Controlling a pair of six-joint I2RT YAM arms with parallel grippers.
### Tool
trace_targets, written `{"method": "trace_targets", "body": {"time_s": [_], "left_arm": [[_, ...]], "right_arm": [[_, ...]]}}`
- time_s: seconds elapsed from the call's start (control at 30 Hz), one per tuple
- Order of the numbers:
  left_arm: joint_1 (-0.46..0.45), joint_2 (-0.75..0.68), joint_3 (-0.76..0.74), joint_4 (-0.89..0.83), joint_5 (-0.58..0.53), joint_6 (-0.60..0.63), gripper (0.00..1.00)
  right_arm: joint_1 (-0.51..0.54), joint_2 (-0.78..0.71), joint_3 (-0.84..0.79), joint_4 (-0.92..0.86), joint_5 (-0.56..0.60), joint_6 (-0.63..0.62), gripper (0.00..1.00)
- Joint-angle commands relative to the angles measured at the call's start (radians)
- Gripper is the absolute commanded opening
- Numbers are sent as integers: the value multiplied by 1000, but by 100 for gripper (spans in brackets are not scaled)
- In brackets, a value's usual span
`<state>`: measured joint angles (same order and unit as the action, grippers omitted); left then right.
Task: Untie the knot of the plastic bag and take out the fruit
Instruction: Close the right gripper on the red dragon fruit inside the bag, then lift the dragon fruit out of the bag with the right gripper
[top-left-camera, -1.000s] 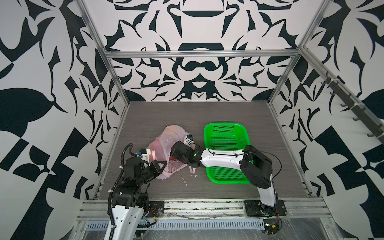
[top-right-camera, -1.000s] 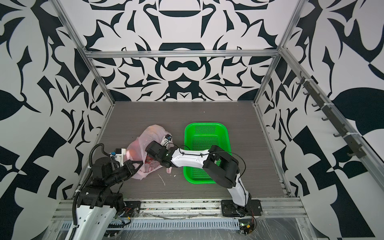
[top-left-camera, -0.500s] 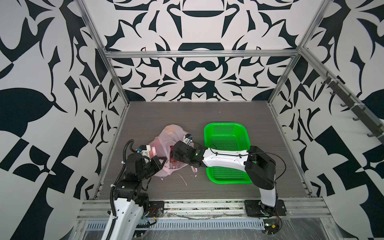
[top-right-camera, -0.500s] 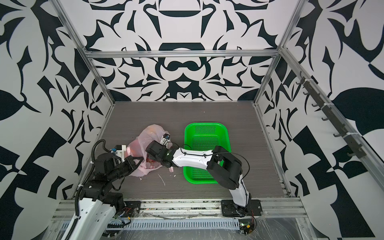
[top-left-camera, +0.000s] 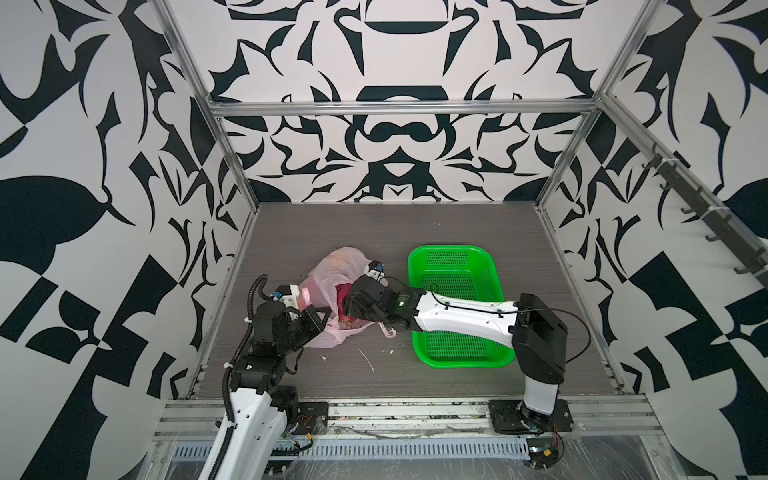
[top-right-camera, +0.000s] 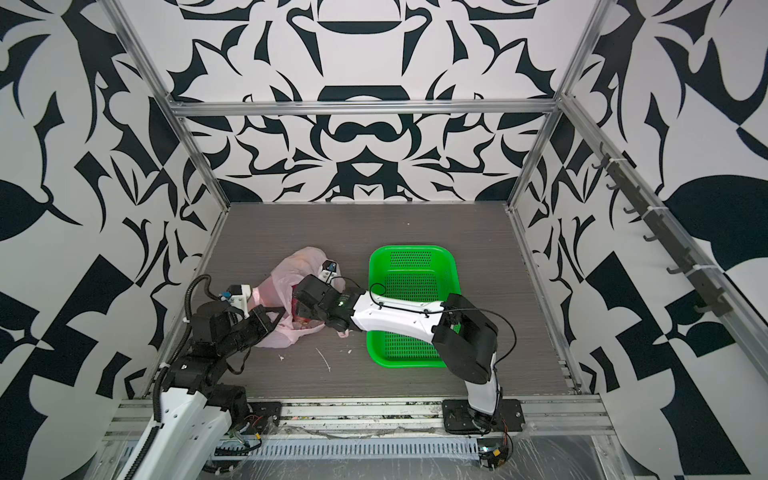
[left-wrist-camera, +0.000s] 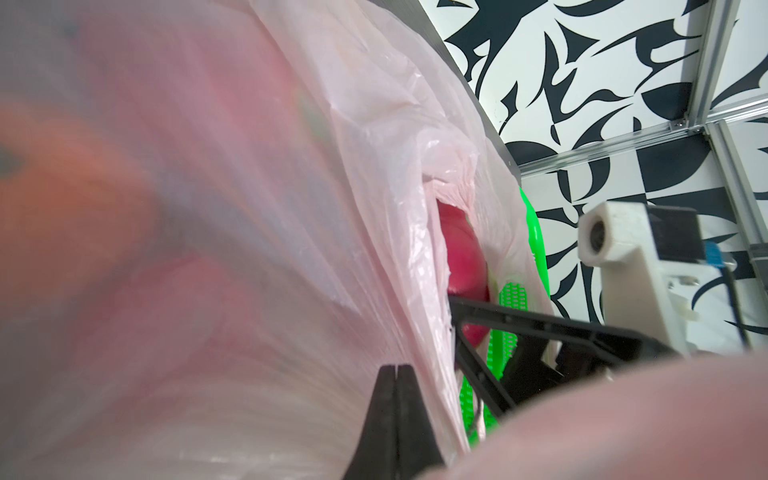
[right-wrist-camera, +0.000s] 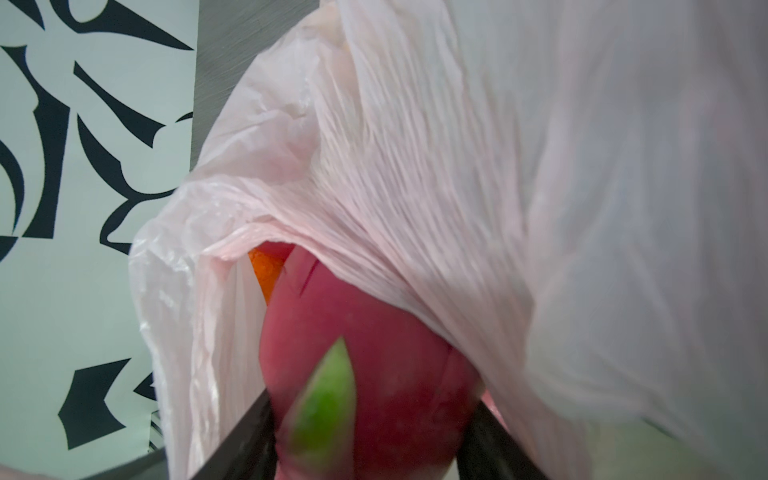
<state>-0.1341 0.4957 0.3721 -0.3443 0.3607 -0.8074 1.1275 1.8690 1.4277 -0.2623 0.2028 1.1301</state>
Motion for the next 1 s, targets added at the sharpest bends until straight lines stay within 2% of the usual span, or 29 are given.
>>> {"method": "trace_targets", "body": {"time_s": [0.0,0.5,0.97], "left_arm": [[-2,7,-9,41,-28,4,0],[-2,0,-37,54,-51,-4,0],[-2,3,-32,80,-81,2,0]], "right_arm": [[6,-69,43,-25,-1,-54,50],[2,-164,22,-20,-1,-140,49],[1,-197,40,-21,-156,-200,48]]}}
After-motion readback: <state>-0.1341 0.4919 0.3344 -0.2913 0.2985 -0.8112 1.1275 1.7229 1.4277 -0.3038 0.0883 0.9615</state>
